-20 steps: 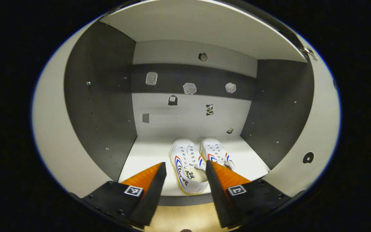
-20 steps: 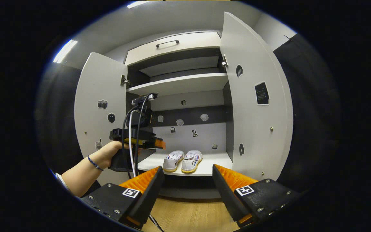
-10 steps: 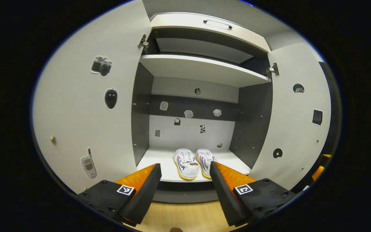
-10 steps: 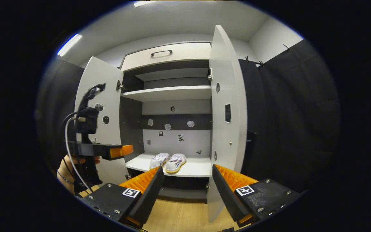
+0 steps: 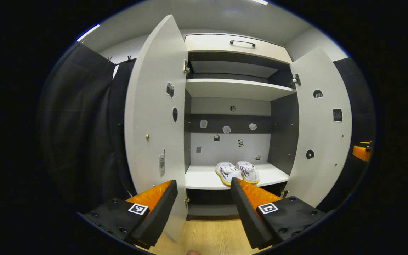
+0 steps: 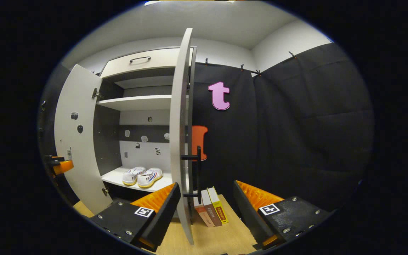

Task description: Grab one shoe with the right hand and put it into the shoe cabinet, grab the other shoe with the left hand and put it into the shoe cabinet; then close the right door with the right hand and the left door with the left hand.

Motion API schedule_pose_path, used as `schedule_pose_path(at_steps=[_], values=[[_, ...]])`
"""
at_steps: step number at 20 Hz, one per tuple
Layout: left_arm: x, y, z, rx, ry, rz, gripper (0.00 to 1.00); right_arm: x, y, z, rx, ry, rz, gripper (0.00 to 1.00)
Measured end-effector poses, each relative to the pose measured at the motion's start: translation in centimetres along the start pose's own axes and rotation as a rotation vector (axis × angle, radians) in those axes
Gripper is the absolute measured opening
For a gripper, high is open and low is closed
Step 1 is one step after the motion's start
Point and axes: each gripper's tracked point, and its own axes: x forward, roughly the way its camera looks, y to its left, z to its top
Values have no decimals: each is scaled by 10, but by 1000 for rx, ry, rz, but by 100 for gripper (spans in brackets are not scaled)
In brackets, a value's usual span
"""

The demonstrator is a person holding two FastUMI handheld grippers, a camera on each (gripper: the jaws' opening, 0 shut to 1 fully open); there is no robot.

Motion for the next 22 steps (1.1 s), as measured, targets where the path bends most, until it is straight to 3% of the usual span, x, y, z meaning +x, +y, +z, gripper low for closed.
schedule_pose_path(at_steps=[10,16,17,18,22], values=[[-41,50,16,-6,-59,112,97,34,5,-23,-11,47,24,92],[-50,60,25,-39,-73,135,95,29,25,-23,-6,56,77,80],[-52,62,26,-35,-70,138,94,30,30,-23,6,57,90,84],[-54,63,29,-31,-76,140,97,29,35,-23,8,55,104,72],[-61,75,40,-24,-99,162,97,30,64,-23,9,51,163,66]])
